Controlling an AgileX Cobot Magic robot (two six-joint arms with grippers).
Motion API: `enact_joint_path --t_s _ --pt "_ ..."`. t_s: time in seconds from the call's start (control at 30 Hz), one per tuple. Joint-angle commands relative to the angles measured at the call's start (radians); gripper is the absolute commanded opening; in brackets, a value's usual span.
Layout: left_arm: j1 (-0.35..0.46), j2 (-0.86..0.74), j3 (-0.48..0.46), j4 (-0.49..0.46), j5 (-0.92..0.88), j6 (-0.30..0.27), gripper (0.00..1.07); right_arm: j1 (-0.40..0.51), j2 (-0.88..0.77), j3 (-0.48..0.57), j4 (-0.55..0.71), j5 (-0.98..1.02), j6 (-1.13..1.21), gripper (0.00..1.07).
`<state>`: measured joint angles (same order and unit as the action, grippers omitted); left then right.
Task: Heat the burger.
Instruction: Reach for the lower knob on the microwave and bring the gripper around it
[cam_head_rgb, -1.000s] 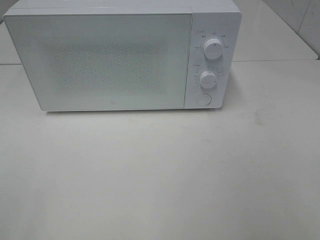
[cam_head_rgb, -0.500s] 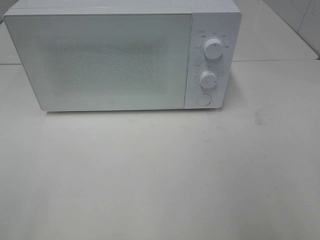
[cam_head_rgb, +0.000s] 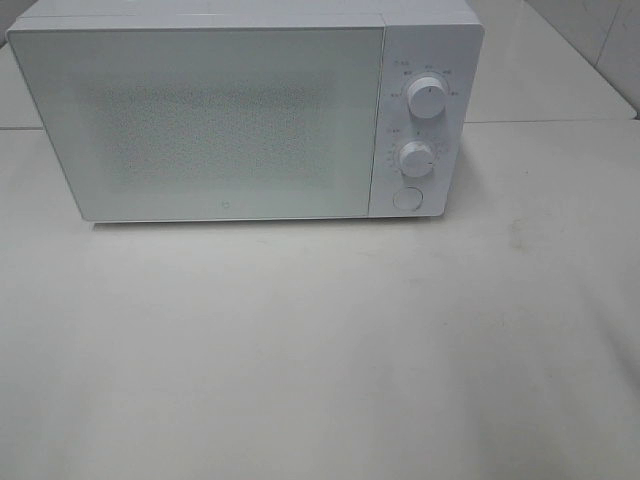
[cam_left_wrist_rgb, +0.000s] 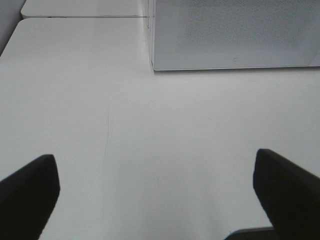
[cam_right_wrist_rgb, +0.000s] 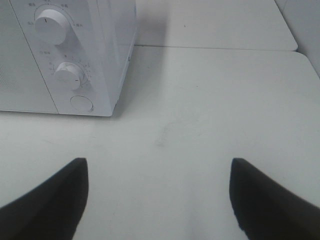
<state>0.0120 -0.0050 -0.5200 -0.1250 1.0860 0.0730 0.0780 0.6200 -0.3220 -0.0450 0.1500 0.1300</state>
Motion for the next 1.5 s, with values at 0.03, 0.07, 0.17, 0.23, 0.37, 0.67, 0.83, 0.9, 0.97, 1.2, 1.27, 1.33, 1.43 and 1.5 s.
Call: enact_joint_path --t_s 0.03,0.07,0.17,0.23,0.37,0.67,0.83,0.9,0.97,1.2,1.27,1.33,1.43,1.5 --pt "-0.003 -0.021 0.002 -0.009 -0.013 0.0 0.98 -0.003 0.038 0.029 -0.001 -0.112 0.034 0.77" --pt "-0.003 -0.021 0.002 -0.009 -0.013 0.0 0.98 -0.003 0.055 0.035 -0.001 -0.15 0.038 0.76" --pt "-0.003 -0.021 0.002 -0.009 -0.013 0.0 0.98 -0.003 0.137 0.058 -0.001 -0.314 0.047 0.76" --pt "-0.003 -0.021 0.002 -0.009 -0.013 0.0 0.98 -0.003 0.16 0.064 -0.001 -0.352 0.047 0.76" --pt "-0.003 -0.021 0.002 -0.009 -0.013 0.0 0.98 -0.003 0.225 0.086 -0.001 -0.475 0.046 0.76" --pt "-0.003 -0.021 0.002 -0.009 -0.013 0.0 0.98 -0.001 0.465 0.184 0.074 -0.867 -0.032 0.76" --pt "-0.003 -0.021 0.002 -0.009 -0.013 0.0 0.98 0.001 0.57 0.226 0.196 -1.019 -0.12 0.76" --pt "-0.003 -0.021 0.002 -0.009 -0.013 0.0 0.98 0.001 0.617 0.248 0.206 -1.084 -0.115 0.76" --pt "-0.003 -0.021 0.002 -0.009 -0.013 0.0 0.98 0.001 0.631 0.255 0.208 -1.099 -0.11 0.76" --pt "-0.003 -0.021 0.002 -0.009 -0.013 0.0 0.98 0.151 0.715 0.262 0.343 -1.168 -0.171 0.76" --pt "-0.003 -0.021 0.002 -0.009 -0.013 0.0 0.98 0.259 0.759 0.261 0.453 -1.229 -0.225 0.76" --pt "-0.003 -0.021 0.002 -0.009 -0.013 0.0 0.98 0.326 0.787 0.258 0.531 -1.27 -0.251 0.76" --pt "-0.003 -0.021 0.002 -0.009 -0.013 0.0 0.98 0.435 0.841 0.257 0.637 -1.346 -0.267 0.76" --pt "-0.003 -0.021 0.002 -0.009 -0.013 0.0 0.98 0.502 0.872 0.249 0.716 -1.375 -0.274 0.76"
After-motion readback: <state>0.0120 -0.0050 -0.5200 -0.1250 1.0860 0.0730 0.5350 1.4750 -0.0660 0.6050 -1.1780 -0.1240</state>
